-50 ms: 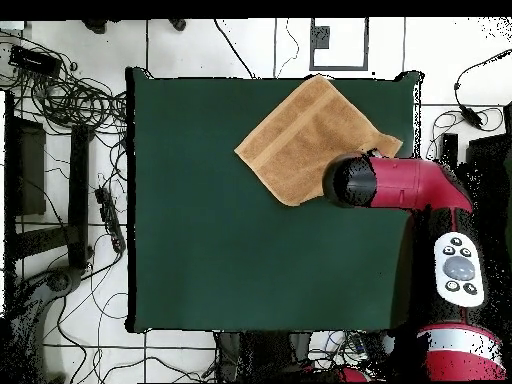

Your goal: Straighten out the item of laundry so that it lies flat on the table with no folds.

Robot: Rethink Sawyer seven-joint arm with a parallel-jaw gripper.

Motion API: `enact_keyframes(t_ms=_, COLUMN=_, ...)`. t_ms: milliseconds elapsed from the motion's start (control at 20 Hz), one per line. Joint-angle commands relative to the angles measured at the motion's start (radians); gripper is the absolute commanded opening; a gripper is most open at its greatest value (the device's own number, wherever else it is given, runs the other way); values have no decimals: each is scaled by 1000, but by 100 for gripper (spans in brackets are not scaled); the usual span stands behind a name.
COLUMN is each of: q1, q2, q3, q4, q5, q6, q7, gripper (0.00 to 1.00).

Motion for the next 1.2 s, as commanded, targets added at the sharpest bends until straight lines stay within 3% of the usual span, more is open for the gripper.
enact_keyframes(t_ms=50, q1=-15, q2=21, q3=139, q4=117, q5=-35, q6=-10, q7=-95, gripper=0)
enact_keyframes(t_ms=800, q1=-28, q2=92, q3=127, q4=32, q5=-103, q6=69, q7=-139, gripper=0)
enact_keyframes(t_ms=1200, q1=-4, q2=135, q3=112, q4=-20, q5=-143, q6=103, q7=-100, gripper=0)
